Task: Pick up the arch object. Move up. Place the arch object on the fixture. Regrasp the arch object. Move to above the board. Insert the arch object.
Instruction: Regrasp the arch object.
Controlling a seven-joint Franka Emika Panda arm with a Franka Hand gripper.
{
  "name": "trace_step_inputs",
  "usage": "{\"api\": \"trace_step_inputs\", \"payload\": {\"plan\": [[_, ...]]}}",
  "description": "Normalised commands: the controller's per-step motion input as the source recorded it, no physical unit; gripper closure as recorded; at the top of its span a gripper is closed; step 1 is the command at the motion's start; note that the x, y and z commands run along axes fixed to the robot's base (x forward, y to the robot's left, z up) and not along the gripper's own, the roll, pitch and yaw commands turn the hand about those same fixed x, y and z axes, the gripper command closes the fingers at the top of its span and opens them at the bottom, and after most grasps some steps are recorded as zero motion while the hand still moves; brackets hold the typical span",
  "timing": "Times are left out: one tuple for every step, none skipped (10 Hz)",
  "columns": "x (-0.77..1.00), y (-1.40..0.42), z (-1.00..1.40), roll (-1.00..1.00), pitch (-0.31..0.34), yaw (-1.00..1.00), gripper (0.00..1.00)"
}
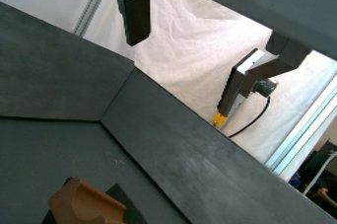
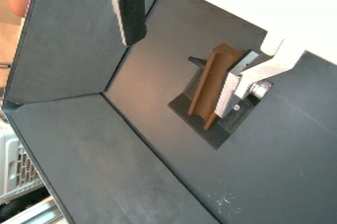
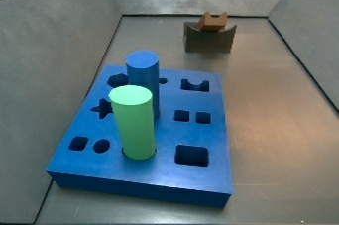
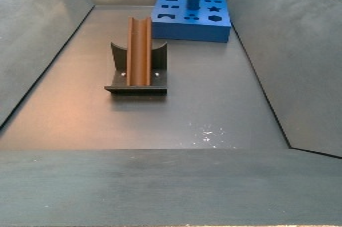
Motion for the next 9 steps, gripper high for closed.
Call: {"api": "trace_step_inputs", "payload": {"plan": [[0.23,-0.05,-0.03,0.15,0.058,0.11,0.00],[0.23,-0.05,-0.03,0.15,0.059,0.11,0.00],[0.23,-0.05,-0.03,0.14,0.060,0.11,0.00],[0.23,-0.05,-0.03,0.14,0.060,0.11,0.00],[0.23,-0.05,-0.03,0.14,0.061,0.11,0.00],[0.23,-0.05,-0.03,0.14,0.061,0.11,0.00],[0.23,-0.05,-0.03,0.14,0.062,0.11,0.00],[0.23,-0.05,-0.03,0.14,0.062,0.11,0.00],[0.23,-0.05,-0.03,0.14,0.062,0.11,0.00]]}}
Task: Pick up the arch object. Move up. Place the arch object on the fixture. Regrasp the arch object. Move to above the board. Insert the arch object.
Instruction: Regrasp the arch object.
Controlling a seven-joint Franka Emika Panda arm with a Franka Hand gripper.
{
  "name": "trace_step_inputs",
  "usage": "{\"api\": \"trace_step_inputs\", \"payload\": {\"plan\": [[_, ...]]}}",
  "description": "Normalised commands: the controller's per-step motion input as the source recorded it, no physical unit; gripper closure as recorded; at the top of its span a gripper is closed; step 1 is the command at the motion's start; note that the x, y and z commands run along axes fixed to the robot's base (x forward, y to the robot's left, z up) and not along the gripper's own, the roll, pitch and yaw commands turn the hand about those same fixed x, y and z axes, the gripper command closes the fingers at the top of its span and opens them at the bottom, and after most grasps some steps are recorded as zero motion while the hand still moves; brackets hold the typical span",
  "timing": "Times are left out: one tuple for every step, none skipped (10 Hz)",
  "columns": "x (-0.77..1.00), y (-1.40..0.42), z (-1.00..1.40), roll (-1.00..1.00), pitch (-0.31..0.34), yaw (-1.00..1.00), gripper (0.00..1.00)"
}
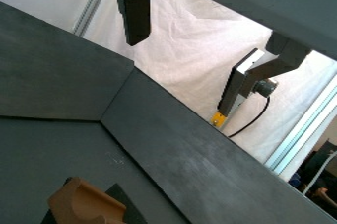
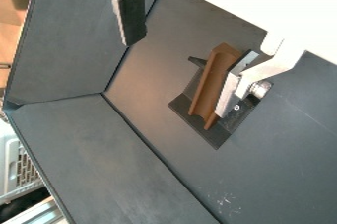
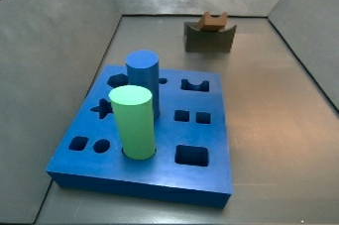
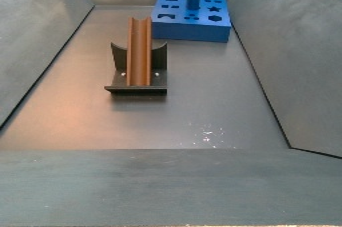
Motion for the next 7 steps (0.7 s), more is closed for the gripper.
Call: {"api": "trace_step_inputs", "payload": {"plan": [[0.23,-0.05,-0.03,0.14,0.062,0.11,0.00],[0.23,-0.05,-0.03,0.14,0.062,0.11,0.00],[0.23,-0.05,-0.03,0.14,0.062,0.11,0.00],[0.23,-0.05,-0.03,0.14,0.062,0.11,0.00],[0.09,0.05,-1.00,0.21,0.104,0.07,0.00],[0.09,0.05,-1.00,0.22,0.097,0.08,0.00],[0.09,0.04,-1.00,0.20,0.090,0.10,0.00]]}}
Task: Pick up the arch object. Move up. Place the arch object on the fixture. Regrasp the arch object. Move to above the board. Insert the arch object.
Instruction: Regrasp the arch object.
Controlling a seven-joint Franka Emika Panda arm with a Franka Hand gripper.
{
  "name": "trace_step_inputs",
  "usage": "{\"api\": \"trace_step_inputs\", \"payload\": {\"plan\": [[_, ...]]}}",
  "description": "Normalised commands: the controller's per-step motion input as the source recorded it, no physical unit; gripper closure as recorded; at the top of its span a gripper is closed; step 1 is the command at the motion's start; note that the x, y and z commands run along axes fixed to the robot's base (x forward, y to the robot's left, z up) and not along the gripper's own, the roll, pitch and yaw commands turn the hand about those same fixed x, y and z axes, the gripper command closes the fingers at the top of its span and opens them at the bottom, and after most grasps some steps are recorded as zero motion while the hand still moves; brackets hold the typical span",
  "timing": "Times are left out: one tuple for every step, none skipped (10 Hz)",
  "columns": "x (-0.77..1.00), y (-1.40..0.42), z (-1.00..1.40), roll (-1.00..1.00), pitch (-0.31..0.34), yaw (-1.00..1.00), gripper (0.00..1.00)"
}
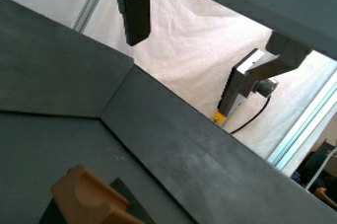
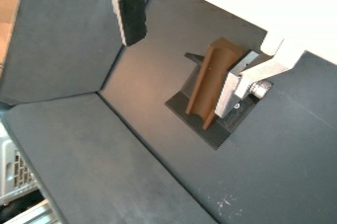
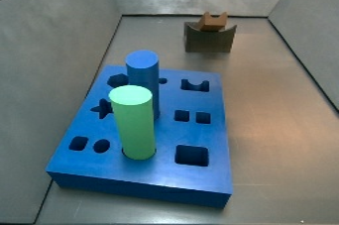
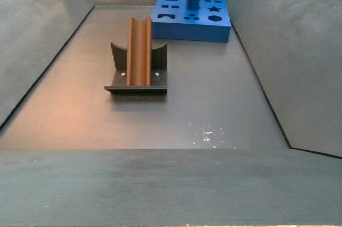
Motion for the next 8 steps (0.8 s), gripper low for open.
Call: {"api": "trace_step_inputs", "payload": {"plan": [[0.09,0.03,-1.00,0.15,0.088,0.11,0.00],[0.10,0.02,-1.00,0.13,0.081,0.12,0.00],[0.12,0.02,-1.00,0.11,0.060,0.13,0.00],[0.13,0.01,-1.00,0.10,0.048,0.13,0.00],[0.15,0.01,-1.00,0.09,0.035,0.13,0.00],[0.16,0.00,-1.00,0.09,0.020,0.13,0.00],[0.17,-0.01,-1.00,0.09,0.000,0.12,0.00],[0.16,-0.02,-0.88,0.10,-0.010,0.11,0.00]]}}
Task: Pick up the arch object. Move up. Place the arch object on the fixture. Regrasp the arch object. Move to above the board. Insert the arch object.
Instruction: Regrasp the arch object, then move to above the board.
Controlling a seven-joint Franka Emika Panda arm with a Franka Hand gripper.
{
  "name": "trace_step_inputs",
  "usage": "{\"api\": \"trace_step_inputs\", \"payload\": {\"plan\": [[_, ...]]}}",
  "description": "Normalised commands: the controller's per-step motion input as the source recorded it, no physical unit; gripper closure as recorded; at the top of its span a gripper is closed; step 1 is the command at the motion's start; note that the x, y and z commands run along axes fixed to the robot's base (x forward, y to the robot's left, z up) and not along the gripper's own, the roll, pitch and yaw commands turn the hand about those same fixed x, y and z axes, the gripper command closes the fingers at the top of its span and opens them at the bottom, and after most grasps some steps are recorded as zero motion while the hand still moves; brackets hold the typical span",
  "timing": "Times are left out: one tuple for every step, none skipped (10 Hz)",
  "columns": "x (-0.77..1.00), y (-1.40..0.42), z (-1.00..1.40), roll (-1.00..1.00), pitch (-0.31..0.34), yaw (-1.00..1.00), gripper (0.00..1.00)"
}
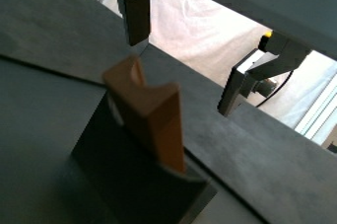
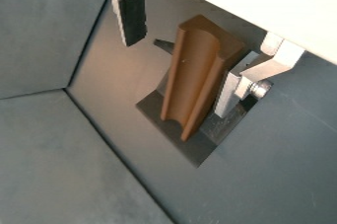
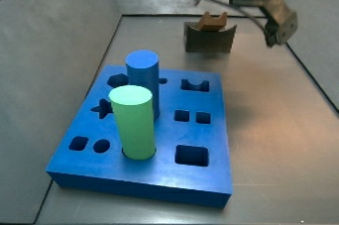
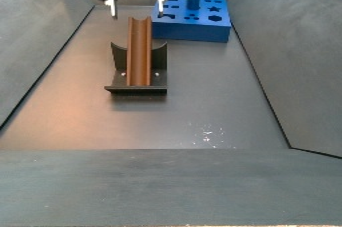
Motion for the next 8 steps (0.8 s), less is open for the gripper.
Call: {"api": "trace_step_inputs", "payload": {"plan": [[0.14,-0.03,-0.72,0.10,-0.018,0.09,0.00],[0.11,-0.03,-0.52,0.10,-0.026,0.08,0.00],[0.10,-0.03,-0.36,0.10,-0.027,0.07,0.00],[0.10,-0.03,-0.21,0.10,-0.026,0.06,0.00],[0.00,0.00,0.00,0.00,0.000,0.00,1.00],[-0.05,0.17,1.00,0.28,0.076,0.19,1.00],[-0.05,0.16,1.00,0.23,0.057,0.18,1.00],[-0.05,0.16,1.00,0.18,0.038,0.17,1.00]]}}
